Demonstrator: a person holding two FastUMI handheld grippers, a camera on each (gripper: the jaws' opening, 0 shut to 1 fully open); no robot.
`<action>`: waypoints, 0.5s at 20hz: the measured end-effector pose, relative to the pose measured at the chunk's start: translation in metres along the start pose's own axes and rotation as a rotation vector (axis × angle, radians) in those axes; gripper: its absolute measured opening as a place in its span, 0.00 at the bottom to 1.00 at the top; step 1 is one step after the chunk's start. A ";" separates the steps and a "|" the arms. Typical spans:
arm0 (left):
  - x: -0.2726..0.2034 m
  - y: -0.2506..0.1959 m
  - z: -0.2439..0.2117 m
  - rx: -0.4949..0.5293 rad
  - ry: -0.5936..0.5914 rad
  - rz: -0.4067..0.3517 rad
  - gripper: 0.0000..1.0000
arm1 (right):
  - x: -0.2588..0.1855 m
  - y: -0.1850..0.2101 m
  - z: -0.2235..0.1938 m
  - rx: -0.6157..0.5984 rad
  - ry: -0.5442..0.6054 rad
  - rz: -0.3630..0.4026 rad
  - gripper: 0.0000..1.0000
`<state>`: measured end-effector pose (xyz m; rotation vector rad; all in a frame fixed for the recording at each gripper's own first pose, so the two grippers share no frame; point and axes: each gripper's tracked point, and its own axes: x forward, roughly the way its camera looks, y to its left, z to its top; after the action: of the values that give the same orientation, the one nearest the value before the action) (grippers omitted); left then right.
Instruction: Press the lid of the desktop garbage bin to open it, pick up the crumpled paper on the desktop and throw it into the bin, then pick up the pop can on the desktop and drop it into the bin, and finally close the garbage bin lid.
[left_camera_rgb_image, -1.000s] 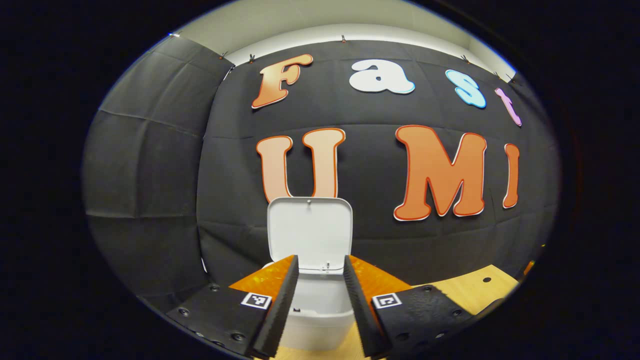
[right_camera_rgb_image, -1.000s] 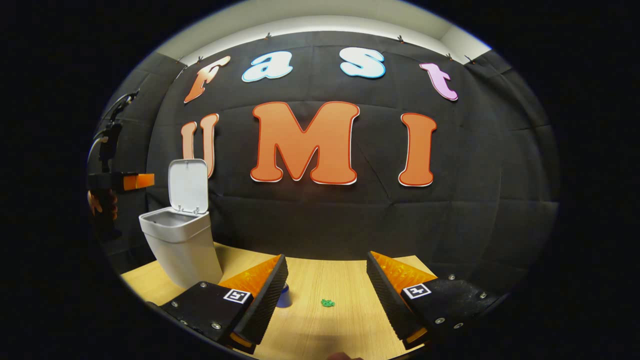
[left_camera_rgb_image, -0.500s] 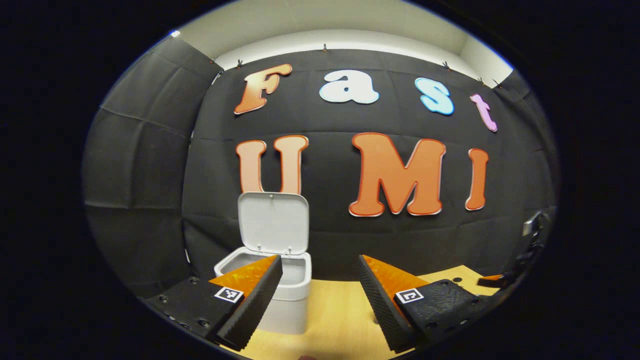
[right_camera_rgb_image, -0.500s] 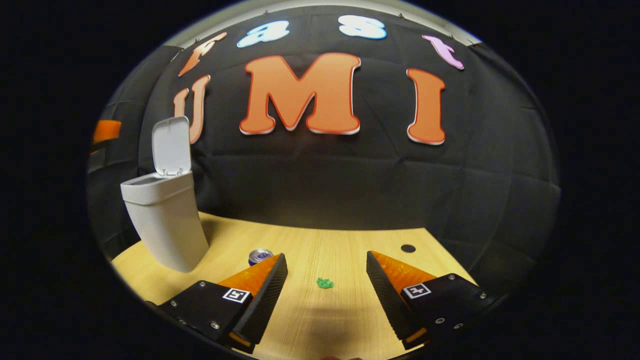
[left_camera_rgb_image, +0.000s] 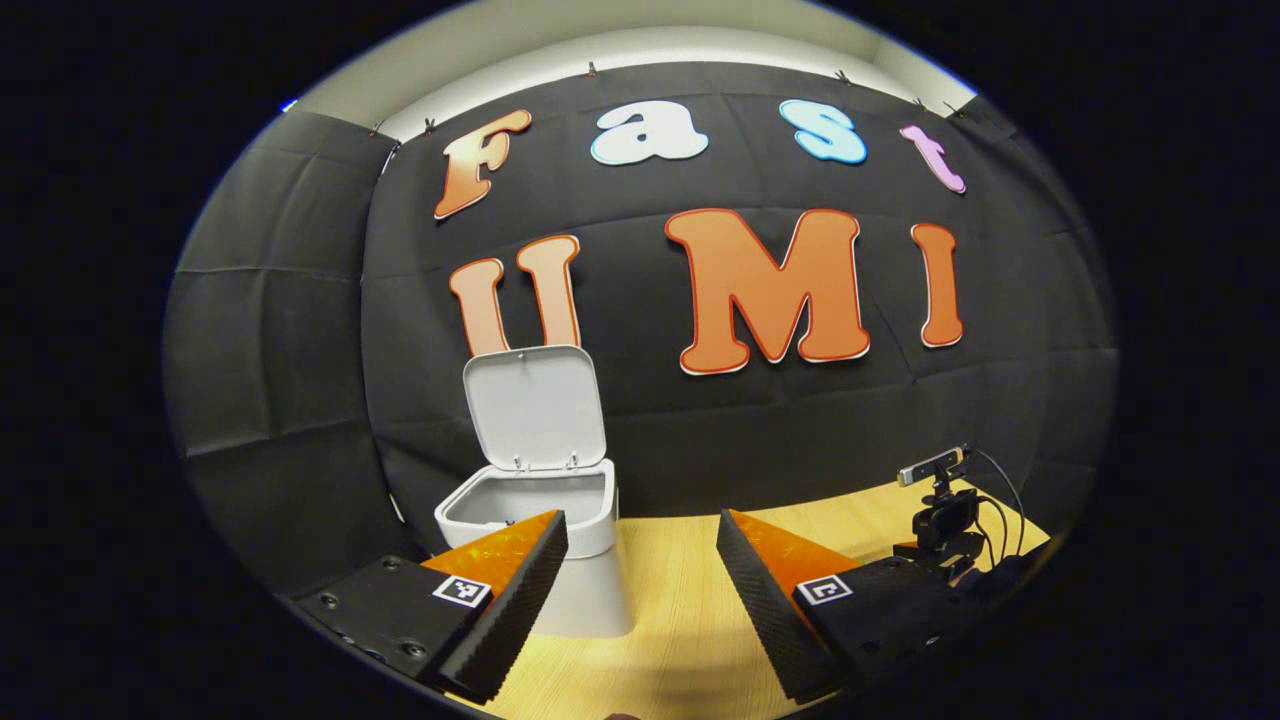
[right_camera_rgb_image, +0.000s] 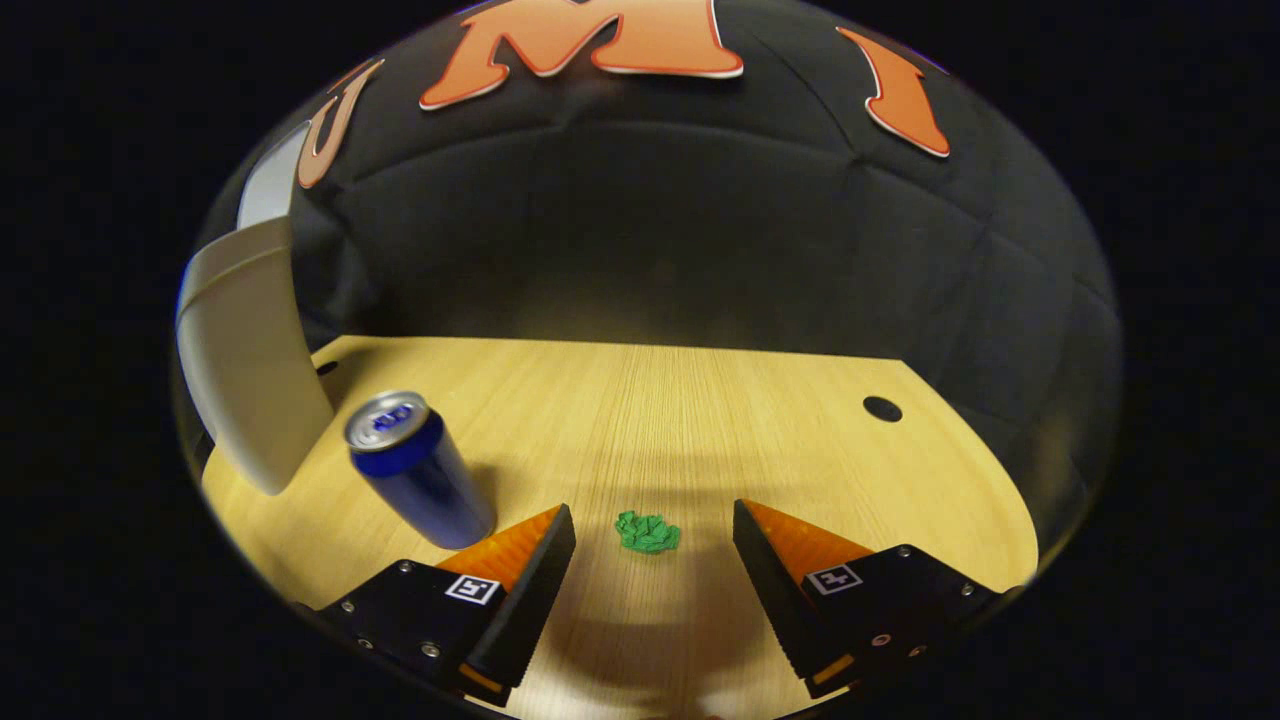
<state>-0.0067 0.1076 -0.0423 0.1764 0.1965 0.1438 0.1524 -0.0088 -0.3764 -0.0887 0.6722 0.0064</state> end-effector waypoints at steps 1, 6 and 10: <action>0.002 -0.003 -0.004 0.006 0.020 0.000 0.95 | 0.008 0.001 -0.008 -0.002 0.021 0.002 0.95; 0.009 -0.017 -0.015 0.034 0.076 -0.009 0.96 | 0.030 0.006 -0.024 0.042 0.079 0.010 0.70; 0.015 -0.030 -0.019 0.037 0.092 -0.036 0.99 | 0.027 0.010 -0.030 0.005 0.095 -0.002 0.31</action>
<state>0.0079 0.0836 -0.0688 0.2037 0.2935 0.1127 0.1546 -0.0023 -0.4173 -0.0849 0.7668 -0.0010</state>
